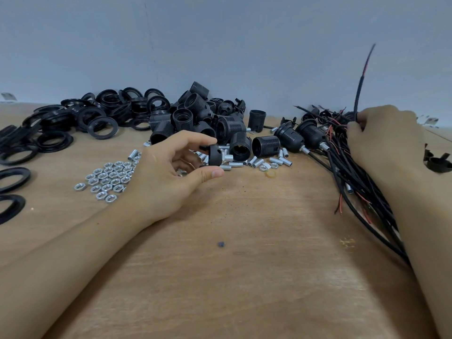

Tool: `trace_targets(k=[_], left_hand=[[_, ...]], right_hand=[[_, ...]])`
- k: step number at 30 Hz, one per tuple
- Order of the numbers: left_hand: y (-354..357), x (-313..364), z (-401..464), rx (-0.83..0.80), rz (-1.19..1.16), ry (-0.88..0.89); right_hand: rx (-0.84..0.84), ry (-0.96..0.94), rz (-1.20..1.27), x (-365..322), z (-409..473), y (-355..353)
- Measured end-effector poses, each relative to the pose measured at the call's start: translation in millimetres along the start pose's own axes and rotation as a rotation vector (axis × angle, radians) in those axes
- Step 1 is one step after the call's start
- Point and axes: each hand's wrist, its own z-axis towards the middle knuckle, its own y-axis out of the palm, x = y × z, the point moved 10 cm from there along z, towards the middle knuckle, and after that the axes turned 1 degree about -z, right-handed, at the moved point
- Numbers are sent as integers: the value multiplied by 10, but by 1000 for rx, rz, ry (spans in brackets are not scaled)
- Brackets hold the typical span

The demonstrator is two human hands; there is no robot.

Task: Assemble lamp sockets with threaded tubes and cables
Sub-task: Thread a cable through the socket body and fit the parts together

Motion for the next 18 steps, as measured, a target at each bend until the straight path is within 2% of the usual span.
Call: trace_targets(k=[3,5,7,9,13,15,18], left_hand=[[-1,-6,-4,0,-6,-5],[1,-3,-7,0,-12,-4],[-18,-18,-4,16,-35,-17],[-52,-35,-3,50,-60,-38],[-118,-74,3,119,-194,-91],[-123,-122,14,118,-242,-137],[-81,-160,25,85,-294,-189]], right_hand=[[35,-60,38,-84,-7,-22],[87,-124,157,-175,-48,-107],[148,-154,371,-256,-89,-217],[188,-102,662,-227,-81,-278],[46,109,1325,-192,-84,-113],[-49,172,1446,-265,-127,20],[-148,192,1470,-400,-206,166]])
